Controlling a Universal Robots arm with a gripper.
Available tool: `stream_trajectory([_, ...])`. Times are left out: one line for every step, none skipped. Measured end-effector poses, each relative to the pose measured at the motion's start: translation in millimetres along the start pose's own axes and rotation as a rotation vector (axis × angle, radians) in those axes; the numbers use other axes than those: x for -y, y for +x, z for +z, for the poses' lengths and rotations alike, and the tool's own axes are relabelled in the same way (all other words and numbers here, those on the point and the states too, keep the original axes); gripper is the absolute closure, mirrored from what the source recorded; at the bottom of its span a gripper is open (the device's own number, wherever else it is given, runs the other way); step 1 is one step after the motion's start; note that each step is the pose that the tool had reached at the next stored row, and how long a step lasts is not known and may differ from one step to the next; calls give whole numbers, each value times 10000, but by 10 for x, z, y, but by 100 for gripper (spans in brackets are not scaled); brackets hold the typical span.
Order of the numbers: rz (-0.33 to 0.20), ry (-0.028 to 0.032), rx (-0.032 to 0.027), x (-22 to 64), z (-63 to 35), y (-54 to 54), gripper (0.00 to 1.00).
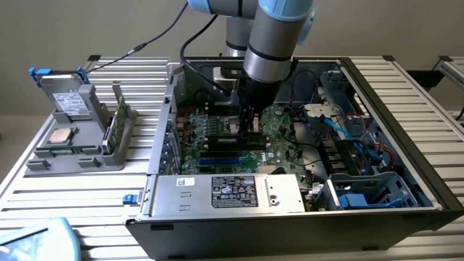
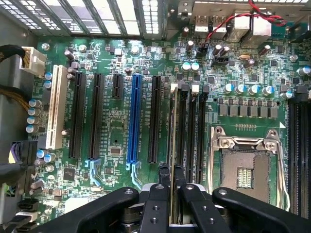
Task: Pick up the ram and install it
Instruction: 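Insert the ram into the slot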
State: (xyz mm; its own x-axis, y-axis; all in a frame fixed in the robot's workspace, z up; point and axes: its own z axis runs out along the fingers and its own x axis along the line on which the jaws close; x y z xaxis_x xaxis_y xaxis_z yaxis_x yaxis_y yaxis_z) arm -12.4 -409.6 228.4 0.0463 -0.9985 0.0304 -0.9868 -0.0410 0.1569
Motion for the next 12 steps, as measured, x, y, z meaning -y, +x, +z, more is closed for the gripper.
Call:
stream_trajectory([-8, -1, -15, 0, 0, 0, 86])
stream_trajectory([-15, -2, -23, -1, -1, 1, 86])
stream_trajectory([-22, 0, -26, -1, 0, 1, 86])
stream_trajectory([-29, 3, -28, -1, 0, 0, 86])
stream_trajectory([-37, 12, -30, 0, 3, -1, 86])
stream_trajectory([-46, 34, -37, 0, 8, -4, 86])
stream_trajectory([-59, 58, -44, 1, 11, -5, 86])
stream_trajectory([-69, 81, -52, 2, 14, -9, 86])
stream_trajectory([-70, 86, -56, 3, 15, -13, 86])
stream_trajectory([-73, 87, -58, 4, 16, -15, 86])
stream_trajectory([-72, 88, -62, 4, 17, -17, 86])
stream_trajectory([-70, 87, -71, 4, 21, -19, 86])
